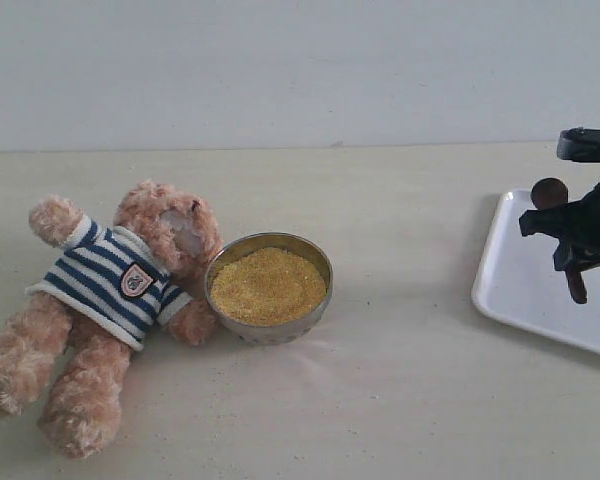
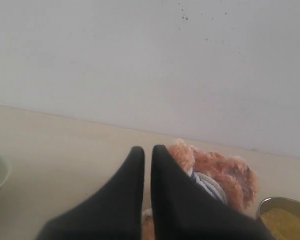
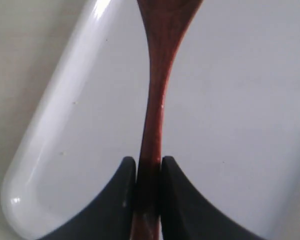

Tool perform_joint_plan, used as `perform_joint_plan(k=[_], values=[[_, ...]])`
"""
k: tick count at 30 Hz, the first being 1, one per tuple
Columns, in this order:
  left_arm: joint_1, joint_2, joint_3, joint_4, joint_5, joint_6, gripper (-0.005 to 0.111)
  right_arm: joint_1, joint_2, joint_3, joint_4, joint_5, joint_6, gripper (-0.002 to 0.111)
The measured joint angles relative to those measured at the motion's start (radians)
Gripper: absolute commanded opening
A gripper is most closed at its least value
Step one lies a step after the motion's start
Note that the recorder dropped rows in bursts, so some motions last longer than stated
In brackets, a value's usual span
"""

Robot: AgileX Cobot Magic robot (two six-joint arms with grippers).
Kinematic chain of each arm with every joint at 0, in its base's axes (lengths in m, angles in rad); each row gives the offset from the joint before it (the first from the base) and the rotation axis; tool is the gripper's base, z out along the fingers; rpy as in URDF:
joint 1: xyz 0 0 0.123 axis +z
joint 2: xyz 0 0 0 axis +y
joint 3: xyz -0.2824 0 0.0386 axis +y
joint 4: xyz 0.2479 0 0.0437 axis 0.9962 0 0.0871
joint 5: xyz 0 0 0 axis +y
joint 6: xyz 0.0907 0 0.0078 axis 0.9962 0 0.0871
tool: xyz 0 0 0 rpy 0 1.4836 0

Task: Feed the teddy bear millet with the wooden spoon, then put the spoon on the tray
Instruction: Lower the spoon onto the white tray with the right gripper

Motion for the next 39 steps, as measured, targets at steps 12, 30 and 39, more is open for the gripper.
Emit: perform_joint_plan(k=[12, 30, 39], values=[[0.0, 0.0, 0.0, 0.001, 0.049, 0.0, 0.005, 0.0, 0.022, 0.0, -0.032, -0.019, 0.023, 0.02], [0.0, 0.0, 0.0, 0.001, 0.049, 0.0, 0.005, -0.004, 0.024, 0.0, -0.109, -0.027, 0.082, 0.02], [0.0, 0.0, 0.0, 0.001, 0.049, 0.0, 0.005, -0.004, 0.045, 0.0, -0.135, -0.029, 0.098, 0.02]])
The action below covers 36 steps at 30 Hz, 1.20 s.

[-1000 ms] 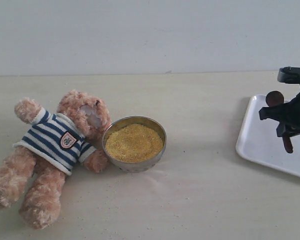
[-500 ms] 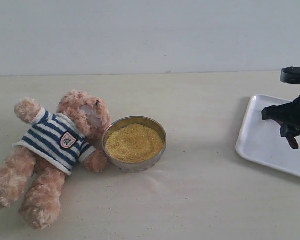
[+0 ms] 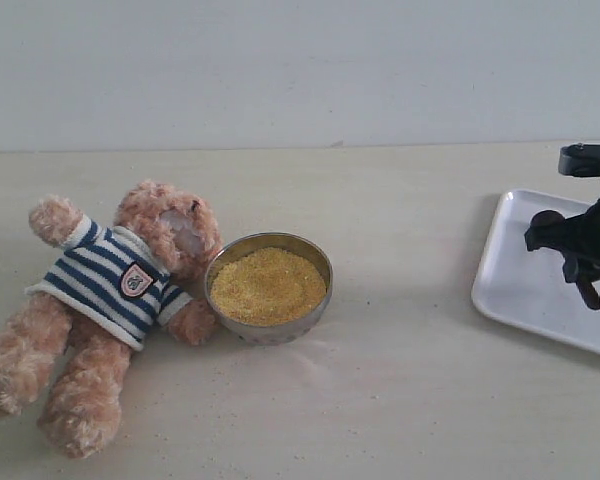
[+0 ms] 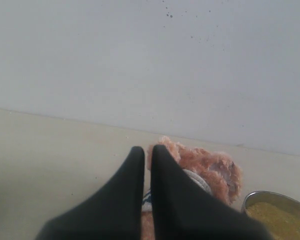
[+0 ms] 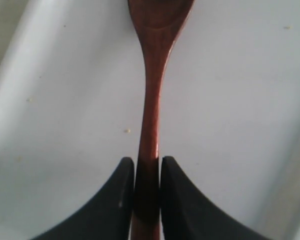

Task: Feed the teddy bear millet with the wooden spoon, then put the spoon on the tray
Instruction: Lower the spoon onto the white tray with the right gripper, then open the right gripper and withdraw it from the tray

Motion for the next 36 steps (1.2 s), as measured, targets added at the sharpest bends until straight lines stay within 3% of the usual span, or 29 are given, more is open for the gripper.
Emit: perform_joint_plan(k=[25, 26, 29, 30, 36], values=[[0.0, 0.0, 0.0, 0.0, 0.04, 0.0, 0.005, 0.0, 0.0, 0.0, -0.071, -0.002, 0.008, 0.02], [0.0, 0.0, 0.0, 0.0, 0.045, 0.0, 0.005, 0.0, 0.0, 0.0, -0.071, -0.002, 0.008, 0.022], [0.0, 0.0, 0.0, 0.0, 0.053, 0.0, 0.005, 0.0, 0.0, 0.0, -0.074, 0.004, 0.005, 0.047], [0.0, 0.0, 0.0, 0.0, 0.054, 0.0, 0.005, 0.0, 0.0, 0.0, -0.074, 0.006, 0.005, 0.05], [0.0, 0.0, 0.0, 0.0, 0.059, 0.0, 0.005, 0.0, 0.0, 0.0, -0.075, 0.006, 0.005, 0.05]])
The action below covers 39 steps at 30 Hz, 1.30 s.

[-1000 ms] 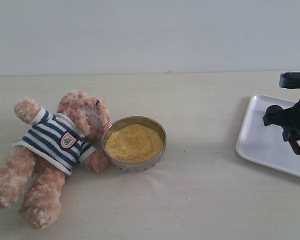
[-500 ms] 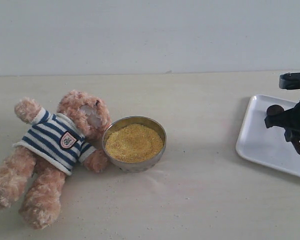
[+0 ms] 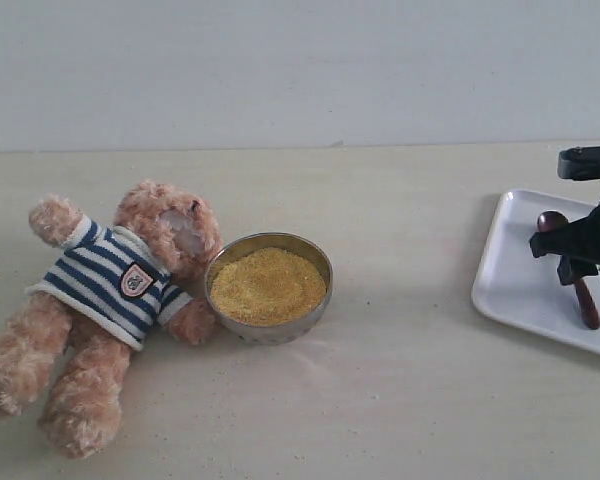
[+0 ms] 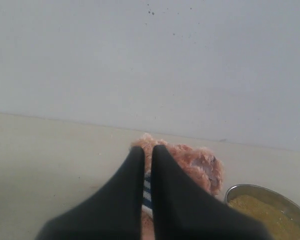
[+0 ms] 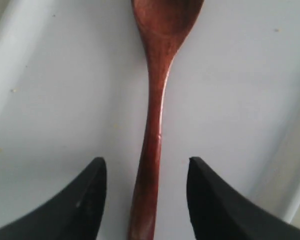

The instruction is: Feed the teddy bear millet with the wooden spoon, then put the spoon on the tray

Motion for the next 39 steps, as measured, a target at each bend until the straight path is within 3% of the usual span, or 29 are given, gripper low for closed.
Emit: perform_joint_plan(k=[2, 3, 7, 11, 16, 17, 21, 25, 30, 36, 39], values=[[0.0, 0.0, 0.0, 0.0, 0.001, 0.0, 0.005, 0.0, 0.0, 0.0, -0.004, -0.004, 0.0, 0.05], [0.0, 0.0, 0.0, 0.0, 0.001, 0.0, 0.005, 0.0, 0.0, 0.0, -0.009, -0.006, 0.0, 0.042], [0.0, 0.0, 0.0, 0.0, 0.001, 0.0, 0.005, 0.0, -0.058, 0.0, -0.05, -0.004, 0.071, 0.0], [0.0, 0.0, 0.0, 0.0, 0.001, 0.0, 0.005, 0.0, -0.31, 0.015, -0.077, -0.082, 0.224, 0.0], [0.0, 0.0, 0.0, 0.001, 0.001, 0.0, 0.005, 0.0, -0.685, 0.314, -0.079, -0.432, 0.347, 0.0], [0.0, 0.0, 0.0, 0.001, 0.001, 0.0, 0.005, 0.0, -0.821, 0.444, -0.08, -0.543, 0.345, 0.0], [0.0, 0.0, 0.0, 0.004, 0.001, 0.0, 0.005, 0.0, -1.101, 0.66, -0.078, -0.703, 0.398, 0.0], [0.0, 0.0, 0.0, 0.004, -0.001, 0.0, 0.005, 0.0, -1.506, 0.777, -0.092, -0.639, 0.423, 0.0], [0.0, 0.0, 0.0, 0.004, -0.005, 0.0, 0.005, 0.0, -1.813, 0.788, -0.157, -0.56, 0.308, 0.0], [0.0, 0.0, 0.0, 0.004, -0.007, 0.0, 0.005, 0.036, -1.893, 0.798, -0.157, -0.23, 0.216, 0.0], [0.0, 0.0, 0.0, 0.004, -0.007, 0.0, 0.005, 0.07, -1.893, 0.819, -0.131, -0.171, 0.181, 0.0]])
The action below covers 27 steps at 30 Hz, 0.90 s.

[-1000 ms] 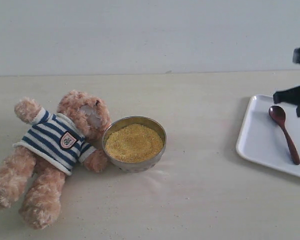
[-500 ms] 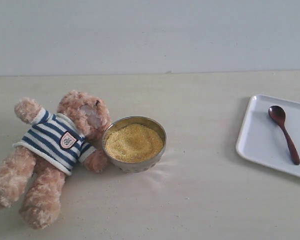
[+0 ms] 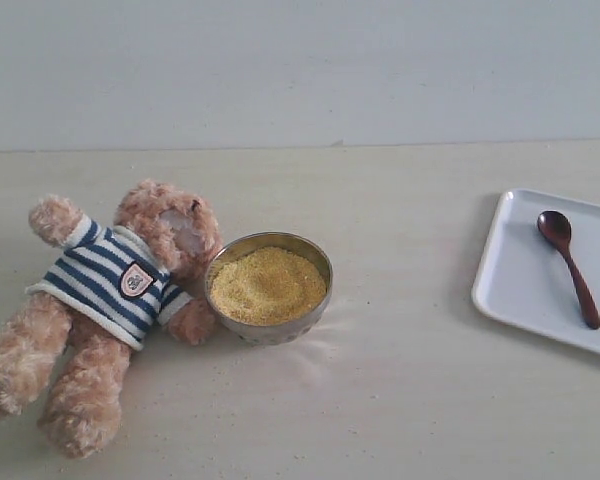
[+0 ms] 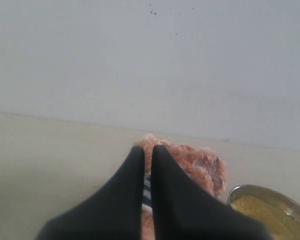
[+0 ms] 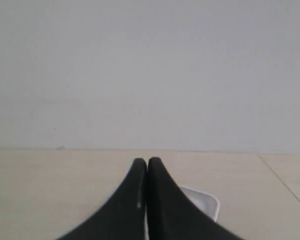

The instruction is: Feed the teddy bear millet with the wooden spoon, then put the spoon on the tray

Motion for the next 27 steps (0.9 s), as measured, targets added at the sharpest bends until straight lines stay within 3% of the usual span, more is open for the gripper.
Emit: perform_joint_plan(k=[5, 11, 20, 27], values=[[0.0, 0.0, 0.0, 0.0, -0.002, 0.0, 0.005, 0.021, -0.002, 0.077, 0.002, -0.012, 0.014, 0.0], [0.0, 0.0, 0.0, 0.0, -0.002, 0.0, 0.005, 0.023, -0.002, 0.233, 0.005, -0.151, 0.087, 0.0], [0.0, 0.0, 0.0, 0.004, -0.002, 0.0, 0.005, 0.023, -0.002, 0.241, 0.006, 0.031, 0.085, 0.0], [0.0, 0.0, 0.0, 0.004, -0.002, 0.0, 0.005, 0.023, -0.002, 0.245, 0.004, 0.065, 0.038, 0.0]])
